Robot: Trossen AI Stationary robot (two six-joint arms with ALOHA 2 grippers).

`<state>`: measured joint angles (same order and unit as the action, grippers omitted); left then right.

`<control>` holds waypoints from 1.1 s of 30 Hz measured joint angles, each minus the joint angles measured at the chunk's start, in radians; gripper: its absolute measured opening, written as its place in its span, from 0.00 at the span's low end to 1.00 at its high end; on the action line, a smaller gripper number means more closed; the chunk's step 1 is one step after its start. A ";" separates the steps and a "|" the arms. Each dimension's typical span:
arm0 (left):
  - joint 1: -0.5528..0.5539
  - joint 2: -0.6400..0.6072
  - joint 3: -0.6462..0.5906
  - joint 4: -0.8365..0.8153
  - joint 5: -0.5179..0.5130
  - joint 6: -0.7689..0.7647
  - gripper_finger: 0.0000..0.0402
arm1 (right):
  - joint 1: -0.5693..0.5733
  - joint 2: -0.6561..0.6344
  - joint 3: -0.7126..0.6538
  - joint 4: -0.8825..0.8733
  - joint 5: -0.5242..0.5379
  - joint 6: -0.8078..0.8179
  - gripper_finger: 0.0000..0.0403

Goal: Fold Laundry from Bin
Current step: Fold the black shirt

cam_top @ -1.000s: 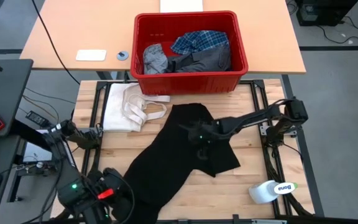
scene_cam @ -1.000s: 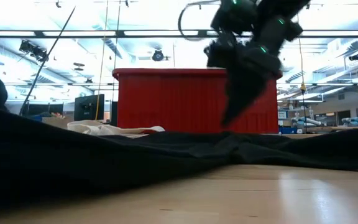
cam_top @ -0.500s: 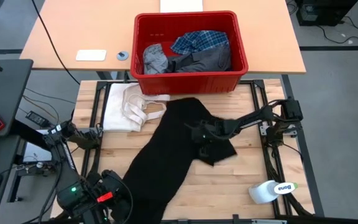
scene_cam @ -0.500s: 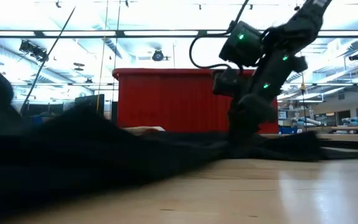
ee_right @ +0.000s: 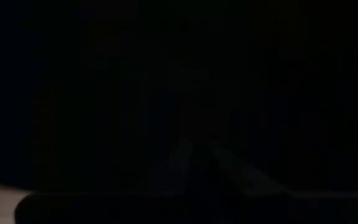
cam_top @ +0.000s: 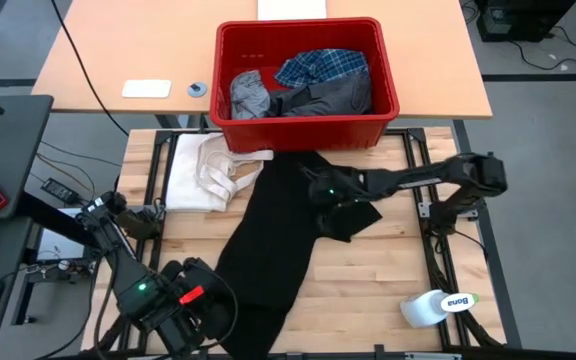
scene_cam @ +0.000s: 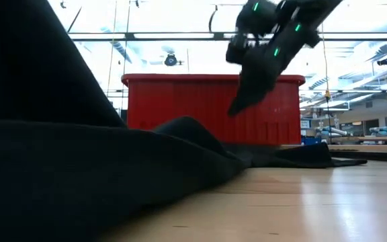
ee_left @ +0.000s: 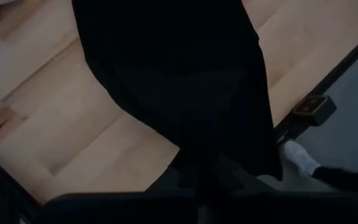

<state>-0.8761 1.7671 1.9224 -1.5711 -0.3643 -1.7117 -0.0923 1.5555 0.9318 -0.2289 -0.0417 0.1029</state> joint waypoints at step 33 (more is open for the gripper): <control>-0.013 0.001 0.000 0.000 -0.033 0.523 0.02 | 0.680 0.792 1.081 -0.002 -0.055 0.022 0.48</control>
<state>-0.8888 1.7679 1.9224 -1.5707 -0.3969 -1.1887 0.5880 2.3473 2.0124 -0.2305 -0.0963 0.1246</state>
